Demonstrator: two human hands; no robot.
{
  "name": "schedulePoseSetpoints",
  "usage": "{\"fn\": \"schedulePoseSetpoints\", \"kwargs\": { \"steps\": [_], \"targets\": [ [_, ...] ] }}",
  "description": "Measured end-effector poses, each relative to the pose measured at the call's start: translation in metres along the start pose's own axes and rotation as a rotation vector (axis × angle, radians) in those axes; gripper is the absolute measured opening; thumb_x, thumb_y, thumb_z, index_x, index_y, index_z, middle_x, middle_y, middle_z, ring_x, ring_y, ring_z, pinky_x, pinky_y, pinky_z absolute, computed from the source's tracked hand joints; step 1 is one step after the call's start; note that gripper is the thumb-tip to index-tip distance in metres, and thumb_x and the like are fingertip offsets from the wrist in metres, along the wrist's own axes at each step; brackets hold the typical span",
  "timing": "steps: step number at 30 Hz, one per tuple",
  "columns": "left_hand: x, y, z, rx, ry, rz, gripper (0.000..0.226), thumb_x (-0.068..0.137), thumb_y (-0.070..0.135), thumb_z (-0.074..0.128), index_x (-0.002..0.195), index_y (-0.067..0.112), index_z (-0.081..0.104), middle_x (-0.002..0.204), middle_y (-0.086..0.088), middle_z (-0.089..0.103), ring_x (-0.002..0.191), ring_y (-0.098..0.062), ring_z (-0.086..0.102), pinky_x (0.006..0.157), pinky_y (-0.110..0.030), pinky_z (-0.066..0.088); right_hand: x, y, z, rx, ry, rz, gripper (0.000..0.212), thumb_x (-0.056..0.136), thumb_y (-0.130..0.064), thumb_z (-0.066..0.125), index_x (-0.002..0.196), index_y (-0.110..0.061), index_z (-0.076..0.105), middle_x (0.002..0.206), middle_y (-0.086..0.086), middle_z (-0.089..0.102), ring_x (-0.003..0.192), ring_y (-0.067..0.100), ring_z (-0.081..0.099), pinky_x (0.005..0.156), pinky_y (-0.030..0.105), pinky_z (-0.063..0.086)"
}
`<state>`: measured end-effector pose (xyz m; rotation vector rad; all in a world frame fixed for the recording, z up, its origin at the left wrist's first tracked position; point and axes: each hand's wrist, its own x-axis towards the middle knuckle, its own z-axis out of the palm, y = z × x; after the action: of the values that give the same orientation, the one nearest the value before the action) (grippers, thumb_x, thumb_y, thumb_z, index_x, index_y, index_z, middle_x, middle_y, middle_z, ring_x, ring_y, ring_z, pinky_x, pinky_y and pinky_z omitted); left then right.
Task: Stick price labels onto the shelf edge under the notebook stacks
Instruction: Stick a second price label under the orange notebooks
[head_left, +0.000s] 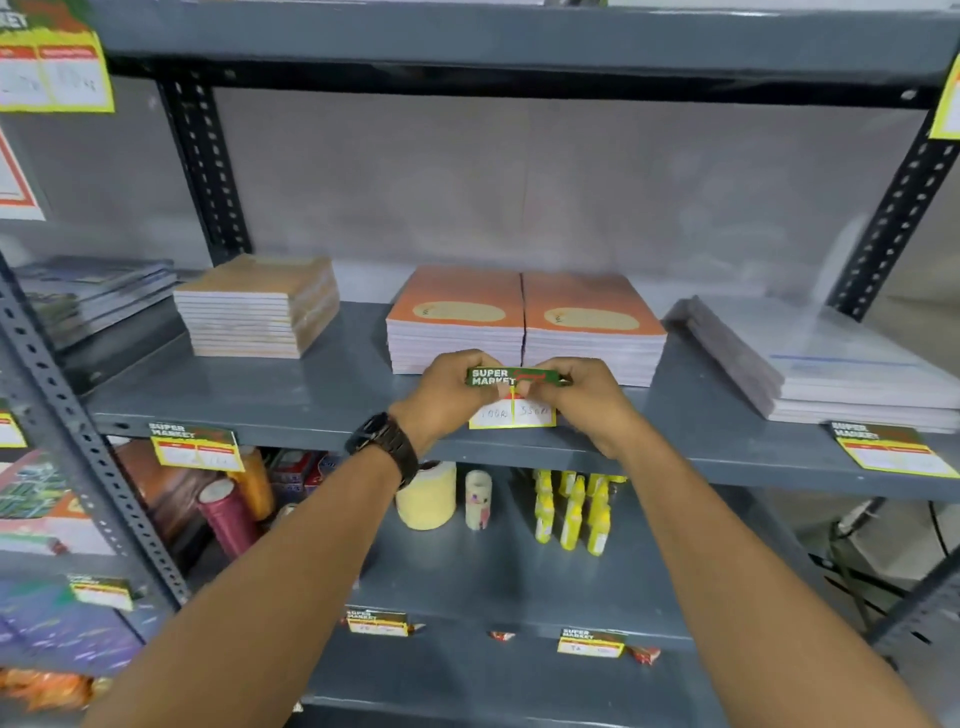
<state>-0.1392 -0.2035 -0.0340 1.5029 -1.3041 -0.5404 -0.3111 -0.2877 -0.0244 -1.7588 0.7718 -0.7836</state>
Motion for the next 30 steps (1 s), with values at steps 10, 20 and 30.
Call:
{"fn": "schedulePoseSetpoints", "kwargs": {
  "steps": [10,20,30],
  "targets": [
    [-0.070,-0.012,0.040,0.090,0.064,-0.002,0.014,0.080,0.018,0.078,0.084,0.030,0.073,0.079,0.004,0.076,0.071,-0.015,0.070,0.069,-0.035,0.058,-0.083,0.025,0.003,-0.305,0.030,-0.022,0.005,0.086,-0.020,0.069,0.083,-0.023,0.071,0.059,0.002,0.070,0.035,0.010,0.056,0.032,0.016,0.036],
    [-0.081,-0.009,0.053,0.234,0.198,-0.006,0.006,0.081,0.027,0.076,0.083,0.025,0.071,0.067,0.005,0.073,0.060,-0.016,0.070,0.057,-0.026,0.054,-0.081,0.038,0.013,-0.473,0.224,-0.110,0.005,0.081,-0.018,0.072,0.083,-0.022,0.071,0.071,-0.005,0.072,0.066,0.014,0.063,0.066,0.030,0.054],
    [-0.083,-0.007,0.053,0.326,0.197,0.001,0.007,0.083,0.030,0.075,0.085,0.026,0.069,0.065,-0.003,0.073,0.054,-0.024,0.069,0.052,-0.014,0.047,-0.083,0.043,0.024,-0.528,0.292,-0.091,0.006,0.080,-0.017,0.069,0.083,-0.022,0.068,0.072,-0.002,0.072,0.067,0.019,0.063,0.065,0.034,0.054]
  ]
}}
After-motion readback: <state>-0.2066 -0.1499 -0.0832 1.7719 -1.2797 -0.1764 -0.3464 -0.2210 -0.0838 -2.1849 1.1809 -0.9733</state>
